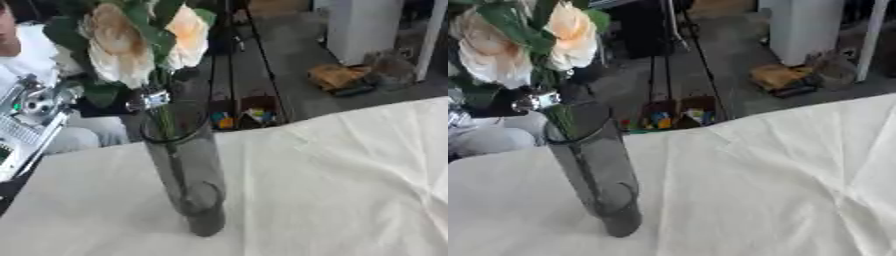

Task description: Arrange flowers into the vase.

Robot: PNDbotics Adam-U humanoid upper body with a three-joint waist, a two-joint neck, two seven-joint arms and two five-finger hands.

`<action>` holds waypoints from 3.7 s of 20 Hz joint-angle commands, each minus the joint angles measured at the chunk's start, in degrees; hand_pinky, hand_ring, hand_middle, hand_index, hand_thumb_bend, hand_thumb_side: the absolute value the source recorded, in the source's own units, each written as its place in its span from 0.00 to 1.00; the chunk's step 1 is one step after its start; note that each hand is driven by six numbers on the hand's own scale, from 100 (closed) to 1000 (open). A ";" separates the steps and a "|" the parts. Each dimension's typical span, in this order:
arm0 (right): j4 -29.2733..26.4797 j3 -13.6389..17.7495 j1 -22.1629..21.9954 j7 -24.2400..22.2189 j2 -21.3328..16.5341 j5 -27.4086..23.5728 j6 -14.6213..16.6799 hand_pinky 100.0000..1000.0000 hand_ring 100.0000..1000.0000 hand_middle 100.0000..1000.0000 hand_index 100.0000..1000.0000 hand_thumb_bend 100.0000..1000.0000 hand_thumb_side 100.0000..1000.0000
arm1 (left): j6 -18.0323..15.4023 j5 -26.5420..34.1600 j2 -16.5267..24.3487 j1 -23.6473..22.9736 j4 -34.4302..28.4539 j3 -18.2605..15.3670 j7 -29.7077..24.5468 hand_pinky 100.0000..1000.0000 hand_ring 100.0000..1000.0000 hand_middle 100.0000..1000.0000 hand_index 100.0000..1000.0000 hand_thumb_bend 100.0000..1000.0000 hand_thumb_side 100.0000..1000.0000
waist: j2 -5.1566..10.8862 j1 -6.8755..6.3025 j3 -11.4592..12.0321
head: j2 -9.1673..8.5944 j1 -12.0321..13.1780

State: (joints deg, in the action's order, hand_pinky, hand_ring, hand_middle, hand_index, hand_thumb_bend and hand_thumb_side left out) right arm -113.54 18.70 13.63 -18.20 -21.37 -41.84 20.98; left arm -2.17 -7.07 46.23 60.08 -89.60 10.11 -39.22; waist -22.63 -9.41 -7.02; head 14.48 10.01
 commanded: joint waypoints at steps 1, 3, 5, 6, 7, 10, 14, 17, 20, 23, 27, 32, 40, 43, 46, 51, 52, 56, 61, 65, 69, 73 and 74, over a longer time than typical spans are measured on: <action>-1.05 0.53 0.37 0.09 -0.49 0.49 -0.11 0.56 0.70 0.56 0.70 0.00 1.00 | -0.17 0.37 1.13 1.12 0.03 -0.36 0.74 1.00 1.00 1.00 1.00 0.00 1.00 | 1.02 0.32 0.00 | -0.56 0.28; -1.05 0.56 0.40 0.17 -0.49 0.54 -0.16 0.56 0.69 0.56 0.70 0.00 1.00 | -0.27 0.22 1.12 1.12 0.19 -0.20 0.66 1.00 1.00 1.00 1.00 0.00 1.00 | 0.98 0.25 -0.05 | -0.63 0.29; -1.05 0.55 0.44 0.20 -0.47 0.58 -0.23 0.56 0.69 0.56 0.70 0.00 1.00 | -0.25 -0.11 1.15 1.12 0.40 0.00 0.13 1.00 1.00 1.00 1.00 0.00 1.00 | 0.95 0.20 -0.10 | -0.67 0.24; -1.05 0.56 0.45 0.22 -0.47 0.59 -0.25 0.56 0.69 0.56 0.70 0.00 1.00 | -0.12 -0.47 1.16 1.16 0.55 0.06 -0.25 1.00 1.00 1.00 1.00 0.00 1.00 | 0.95 0.19 -0.12 | -0.67 0.23; -1.05 0.57 0.45 0.24 -0.46 0.60 -0.28 0.56 0.69 0.56 0.70 0.00 1.00 | 0.12 -0.84 1.12 1.23 0.78 0.09 -0.67 1.00 1.00 1.00 1.00 0.00 1.00 | 0.95 0.17 -0.14 | -0.67 0.23; -1.05 0.55 0.44 0.27 -0.47 0.60 -0.40 0.56 0.69 0.56 0.70 0.00 1.00 | 1.03 -2.21 0.95 1.76 1.63 0.01 -1.84 1.00 1.00 1.00 1.00 0.00 1.00 | 0.99 0.10 -0.15 | -0.71 0.24; -1.05 0.55 0.40 0.22 -0.47 0.65 -0.63 0.56 0.69 0.56 0.70 0.00 1.00 | 2.11 -4.61 0.69 2.43 2.98 -0.29 -3.22 1.00 1.00 1.00 1.00 0.00 1.00 | 1.03 0.00 -0.09 | -0.75 0.23; -1.05 0.55 0.43 0.19 -0.46 0.70 -0.82 0.56 0.69 0.56 0.70 0.00 1.00 | 2.65 -5.65 0.49 2.64 3.74 -0.36 -4.95 1.00 1.00 1.00 1.00 0.00 1.00 | 1.06 -0.10 -0.09 | -0.90 0.14; -1.05 0.56 0.44 0.19 -0.45 0.72 -0.87 0.56 0.69 0.56 0.70 0.00 1.00 | 2.76 -5.90 0.41 2.76 3.87 -0.56 -5.78 1.00 1.00 1.00 1.00 0.00 1.00 | 1.06 -0.11 -0.08 | -0.93 0.12; -1.05 0.49 0.42 0.10 -0.49 0.77 -0.96 0.56 0.69 0.56 0.70 0.00 1.00 | 3.54 -7.06 0.67 3.47 5.40 0.07 -7.07 1.00 1.00 1.00 1.00 0.13 1.00 | 1.04 -0.28 -0.21 | -1.01 0.29; -1.05 0.49 0.36 -0.02 -0.44 0.97 -1.18 0.56 0.69 0.55 0.71 0.00 1.00 | 3.28 -9.81 0.04 4.98 7.19 -0.51 -10.51 1.00 1.00 1.00 1.00 0.15 1.00 | 0.95 -0.39 -0.13 | -0.96 0.35; -1.05 0.40 0.34 -0.13 -0.40 1.08 -1.38 0.56 0.69 0.55 0.71 0.00 1.00 | 2.42 -11.42 -0.32 5.83 8.01 -1.29 -12.67 1.00 1.00 1.00 1.00 0.17 1.00 | 0.98 -0.50 -0.16 | -1.13 0.39; -1.05 0.36 0.34 0.01 -0.45 1.26 -1.80 0.56 0.69 0.55 0.70 0.00 1.00 | 0.33 -14.32 -0.47 7.11 10.85 -0.06 -12.75 1.00 1.00 1.00 1.00 0.25 1.00 | 1.08 -0.84 -0.19 | -1.14 0.53; -1.05 0.35 0.34 0.12 -0.45 1.40 -1.99 0.56 0.69 0.55 0.70 0.00 1.00 | -0.15 -15.55 -0.40 7.26 11.50 -0.10 -12.75 1.00 1.00 1.00 1.00 0.26 1.00 | 1.12 -0.97 -0.22 | -1.20 0.54; -1.05 0.31 0.36 0.11 -0.40 1.61 -2.26 0.56 0.69 0.55 0.71 0.00 1.00 | -0.43 -16.83 -0.27 7.50 11.75 -0.38 -12.75 1.00 1.00 1.00 1.00 0.28 1.00 | 1.13 -1.10 -0.24 | -1.27 0.54; -1.05 0.31 0.33 0.01 -0.36 1.87 -2.43 0.56 0.69 0.55 0.71 0.00 1.00 | -0.83 -18.33 0.00 7.71 11.63 -0.81 -12.75 1.00 1.00 1.00 1.00 0.29 1.00 | 1.05 -1.19 -0.25 | -1.22 0.51; -1.05 0.30 0.31 -0.01 -0.35 1.91 -2.47 0.56 0.69 0.55 0.71 0.00 1.00 | -0.84 -18.46 0.11 7.74 11.62 -0.87 -12.75 1.00 1.00 1.00 1.00 0.29 1.00 | 1.05 -1.20 -0.22 | -1.19 0.51; -1.05 0.31 0.27 0.02 -0.31 2.02 -2.59 0.56 0.69 0.55 0.71 0.00 1.00 | -0.93 -17.96 0.48 7.83 11.54 -1.26 -12.75 1.00 1.00 1.00 1.00 0.27 1.00 | 1.07 -1.22 -0.09 | -1.20 0.35; -1.05 0.39 0.14 0.09 -0.31 2.06 -2.55 0.56 0.69 0.55 0.71 0.00 1.00 | -0.92 -16.80 1.31 7.83 11.16 -1.94 -12.75 1.00 1.00 1.00 1.00 0.26 1.00 | 1.14 -1.14 0.08 | -1.00 0.01; -1.05 0.39 0.14 0.18 -0.32 2.05 -2.66 0.56 0.69 0.55 0.71 0.00 1.00 | -0.78 -15.68 1.81 7.74 10.67 -2.38 -12.75 1.00 1.00 1.00 1.00 0.25 1.00 | 1.18 -1.12 0.25 | -0.95 -0.19; -1.05 0.46 0.08 0.32 -0.35 2.04 -2.74 0.56 0.69 0.55 0.71 0.00 1.00 | -1.44 -14.95 2.48 7.21 10.53 -1.69 -12.75 1.00 1.00 1.00 1.00 0.33 1.00 | 1.22 -1.17 0.30 | -0.84 -0.21; -1.05 0.37 0.13 0.36 -0.35 2.07 -2.95 0.56 0.69 0.55 0.71 0.00 1.00 | -3.51 -15.73 2.40 7.19 10.99 -0.40 -12.75 1.00 1.00 1.00 1.00 0.35 1.00 | 1.16 -1.23 0.27 | -0.98 -0.19; -1.05 0.37 0.13 0.37 -0.36 2.07 -2.96 0.56 0.69 0.55 0.71 0.00 1.00 | -3.82 -15.72 2.40 7.28 11.21 -0.33 -12.75 1.00 1.00 1.00 1.00 0.35 1.00 | 1.14 -1.24 0.27 | -1.05 -0.18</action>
State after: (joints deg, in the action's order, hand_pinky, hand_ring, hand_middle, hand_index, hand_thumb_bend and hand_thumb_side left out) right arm -113.54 18.70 13.56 -17.88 -20.92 -40.34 18.17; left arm -5.37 -22.69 46.36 66.49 -78.11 10.09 -52.04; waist -22.77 -11.06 -6.89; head 13.97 9.93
